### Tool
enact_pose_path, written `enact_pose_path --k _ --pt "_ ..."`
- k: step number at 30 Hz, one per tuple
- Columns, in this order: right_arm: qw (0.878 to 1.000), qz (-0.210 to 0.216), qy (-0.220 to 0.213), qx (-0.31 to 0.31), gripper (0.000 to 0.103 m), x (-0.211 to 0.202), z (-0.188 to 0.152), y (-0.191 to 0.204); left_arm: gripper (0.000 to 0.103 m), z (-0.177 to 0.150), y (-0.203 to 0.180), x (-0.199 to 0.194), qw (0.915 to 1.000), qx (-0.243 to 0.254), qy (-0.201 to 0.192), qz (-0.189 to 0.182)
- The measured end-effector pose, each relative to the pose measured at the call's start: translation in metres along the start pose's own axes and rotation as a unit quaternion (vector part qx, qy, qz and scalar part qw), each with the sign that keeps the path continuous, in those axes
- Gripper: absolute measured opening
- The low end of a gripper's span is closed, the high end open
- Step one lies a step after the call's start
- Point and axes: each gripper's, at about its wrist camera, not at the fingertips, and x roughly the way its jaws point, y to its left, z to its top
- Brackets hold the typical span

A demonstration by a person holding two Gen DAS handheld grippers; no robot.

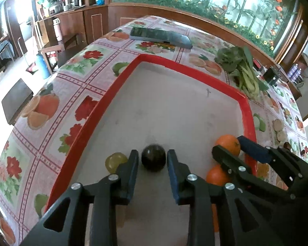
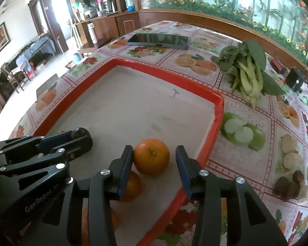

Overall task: Organize fruits
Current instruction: 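Open the right gripper to drop the orange into the tray, then open the left gripper to drop the dark fruit into the tray, then withdraw both grippers from the tray toward the fruit pile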

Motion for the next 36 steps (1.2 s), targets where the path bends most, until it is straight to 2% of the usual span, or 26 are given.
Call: enact_pose_path --k 6,10,14,20,24,29,36 --pt "1.0 -0.002 -0.008 0.01 0.044 -0.019 -0.008 -0.002 0.052 -0.008 0.0 -0.011 0.9999 -0.004 -0.005 0.011" --pt "1.0 -0.001 -0.018 0.018 0.046 -0.035 -0.016 -0.002 0.068 -0.016 -0.002 -0.026 0.9991 0.0 -0.023 0.036" --pt "0.999 0.003 -0.025 0.044 0.051 -0.052 -0.027 -0.007 0.075 -0.024 -0.002 -0.038 0.999 -0.012 -0.031 0.032" --pt "0.998 0.003 -0.024 0.058 0.052 -0.076 -0.052 -0.013 0.077 -0.039 -0.016 -0.054 0.9989 -0.005 -0.038 0.027" --pt "0.997 0.006 -0.017 0.079 0.055 -0.089 -0.075 -0.025 0.078 -0.051 -0.032 -0.064 0.9992 -0.001 -0.04 0.009" --pt "0.994 0.006 -0.011 0.112 0.056 -0.109 -0.109 -0.047 0.079 -0.063 -0.062 -0.071 0.999 0.023 -0.036 -0.013" --pt "0.984 -0.007 -0.02 0.175 0.063 -0.131 -0.149 -0.089 0.08 -0.088 -0.112 -0.072 0.9971 0.067 -0.018 -0.033"
